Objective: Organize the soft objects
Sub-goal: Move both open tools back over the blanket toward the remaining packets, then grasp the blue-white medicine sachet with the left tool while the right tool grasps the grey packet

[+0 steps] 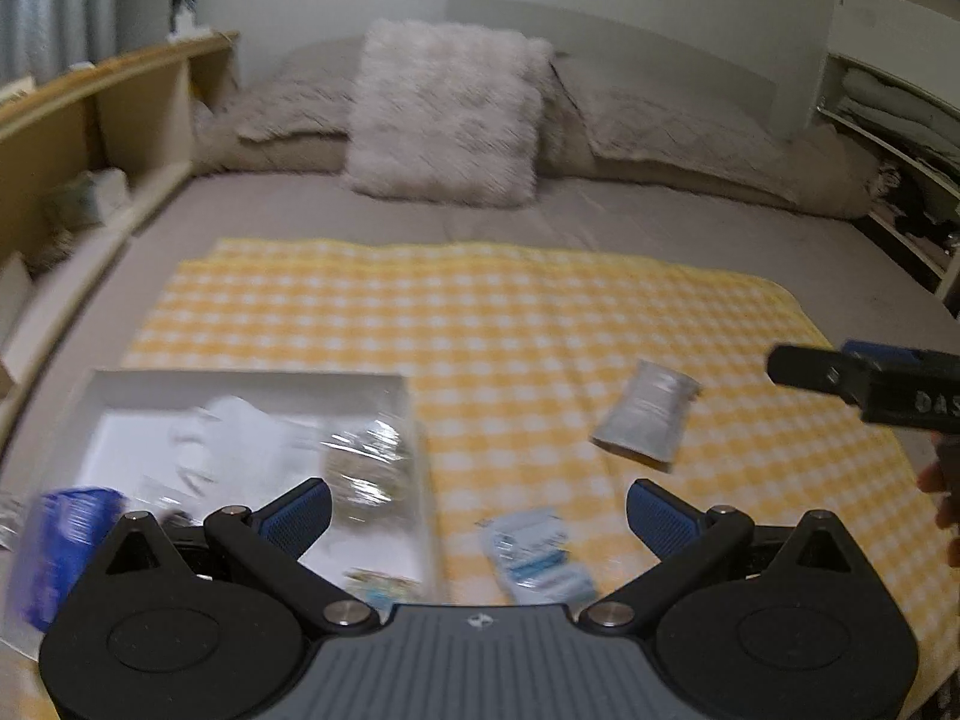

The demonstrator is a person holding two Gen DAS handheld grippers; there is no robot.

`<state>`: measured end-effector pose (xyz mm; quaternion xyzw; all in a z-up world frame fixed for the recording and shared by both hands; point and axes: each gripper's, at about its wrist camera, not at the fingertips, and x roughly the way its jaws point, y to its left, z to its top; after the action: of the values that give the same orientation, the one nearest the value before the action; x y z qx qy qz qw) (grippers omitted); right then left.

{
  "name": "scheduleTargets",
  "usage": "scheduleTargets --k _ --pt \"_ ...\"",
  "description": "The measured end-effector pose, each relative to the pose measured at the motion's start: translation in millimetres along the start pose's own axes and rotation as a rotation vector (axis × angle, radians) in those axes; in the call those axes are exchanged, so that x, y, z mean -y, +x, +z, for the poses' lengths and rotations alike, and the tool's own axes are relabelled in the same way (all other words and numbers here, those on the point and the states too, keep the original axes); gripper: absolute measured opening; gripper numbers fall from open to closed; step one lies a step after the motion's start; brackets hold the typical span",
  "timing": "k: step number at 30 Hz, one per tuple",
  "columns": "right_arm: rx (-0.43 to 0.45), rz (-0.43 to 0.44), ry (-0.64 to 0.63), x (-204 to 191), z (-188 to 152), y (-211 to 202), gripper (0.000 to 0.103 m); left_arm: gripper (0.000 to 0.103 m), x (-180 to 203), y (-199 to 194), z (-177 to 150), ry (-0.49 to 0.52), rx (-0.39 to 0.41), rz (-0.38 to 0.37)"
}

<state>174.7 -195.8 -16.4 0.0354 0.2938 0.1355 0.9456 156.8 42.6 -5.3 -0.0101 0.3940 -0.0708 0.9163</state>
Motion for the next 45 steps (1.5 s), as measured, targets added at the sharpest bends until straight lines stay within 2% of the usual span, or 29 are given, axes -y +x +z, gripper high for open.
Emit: scheduleTargets --k 8,15,20,24,31,38,40,42,45 --pt "-0.022 -0.106 0.03 33 -5 18 0.103 0.103 44 49 -19 -0.031 -0.134 -0.002" --pt "-0.048 -0.15 0.107 59 -6 40 0.103 0.103 64 92 -40 -0.054 -0.252 0.048" --pt "-0.082 -0.204 0.048 64 -8 63 0.103 0.103 67 120 -52 -0.062 -0.302 0.073" --pt "-0.129 -0.243 0.055 67 -6 87 0.103 0.103 65 134 -54 -0.054 -0.31 0.066" --pt "-0.215 -0.293 0.209 83 -4 135 0.103 0.103 59 150 -54 -0.034 -0.304 0.003" --pt "-0.287 -0.39 0.108 69 -6 189 0.103 0.098 53 155 -55 -0.061 -0.295 -0.044" --pt "-0.297 -0.385 0.128 66 -6 203 0.103 0.098 51 157 -54 -0.07 -0.297 -0.049" --pt "-0.309 -0.366 0.15 64 -8 214 0.103 0.093 47 161 -53 -0.086 -0.305 -0.052" --pt "-0.318 -0.348 0.127 54 -13 231 0.103 0.091 40 166 -52 -0.109 -0.309 -0.057"
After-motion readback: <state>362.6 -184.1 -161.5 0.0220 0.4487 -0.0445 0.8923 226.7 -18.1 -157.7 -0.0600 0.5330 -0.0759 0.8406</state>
